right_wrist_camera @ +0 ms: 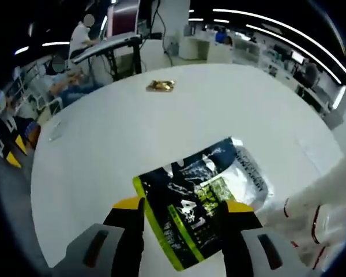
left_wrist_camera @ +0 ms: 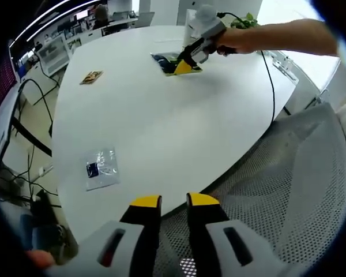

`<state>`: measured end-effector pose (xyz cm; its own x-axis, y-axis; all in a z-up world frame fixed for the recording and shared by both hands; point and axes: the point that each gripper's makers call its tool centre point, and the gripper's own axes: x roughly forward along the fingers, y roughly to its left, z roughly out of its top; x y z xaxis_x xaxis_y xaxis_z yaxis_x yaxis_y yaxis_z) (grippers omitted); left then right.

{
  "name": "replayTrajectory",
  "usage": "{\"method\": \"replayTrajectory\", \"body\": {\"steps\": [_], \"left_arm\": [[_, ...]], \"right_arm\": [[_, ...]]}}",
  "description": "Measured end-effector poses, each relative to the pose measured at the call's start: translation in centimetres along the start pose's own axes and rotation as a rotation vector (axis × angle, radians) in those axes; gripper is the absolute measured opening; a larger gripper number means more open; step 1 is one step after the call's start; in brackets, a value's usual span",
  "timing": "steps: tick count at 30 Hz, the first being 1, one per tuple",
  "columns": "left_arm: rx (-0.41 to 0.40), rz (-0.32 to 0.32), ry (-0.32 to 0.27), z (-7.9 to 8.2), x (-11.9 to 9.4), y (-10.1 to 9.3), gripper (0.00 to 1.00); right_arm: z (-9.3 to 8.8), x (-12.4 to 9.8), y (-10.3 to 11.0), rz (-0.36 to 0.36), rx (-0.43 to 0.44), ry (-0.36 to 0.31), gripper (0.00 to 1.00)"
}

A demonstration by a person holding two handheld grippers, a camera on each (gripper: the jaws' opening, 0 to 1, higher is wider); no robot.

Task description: Arrange the skincare products in the storage area until every visible bottle or jar stands upright without overlapping.

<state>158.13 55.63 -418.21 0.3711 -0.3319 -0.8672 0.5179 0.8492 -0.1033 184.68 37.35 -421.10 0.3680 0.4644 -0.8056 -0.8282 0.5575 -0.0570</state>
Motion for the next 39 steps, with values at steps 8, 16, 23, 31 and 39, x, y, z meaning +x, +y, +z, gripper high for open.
{"method": "replayTrajectory", "body": {"steps": [8,16,23,31,39], "left_arm": [[-0.001,0.002,0.002,0.0,0.0,0.1,0.11],[-0.001,0.009,0.000,0.0,0.0,0.2,0.11],[-0.013,0.021,-0.011,0.2,-0.1,0.5,0.11],[-0.010,0.028,-0.023,0.3,-0.2,0.7,0.12],[-0.001,0.033,-0.035,0.6,-0.4,0.6,0.15]], "right_arm": [[-0.1,0.1,-1.0,0.027,-0.023,0.025,0.54],[-0.2,0.1,-1.3,0.026,-0.017,0.029,0.53],[1.0,-0.5,-1.1,0.019,0.012,-0.008,0.59],[3.5,-4.0,2.1,0.039,0.052,-0.128,0.60],[4.4,-11.2,7.8,0.085,0.138,-0.335,0.61]]}}
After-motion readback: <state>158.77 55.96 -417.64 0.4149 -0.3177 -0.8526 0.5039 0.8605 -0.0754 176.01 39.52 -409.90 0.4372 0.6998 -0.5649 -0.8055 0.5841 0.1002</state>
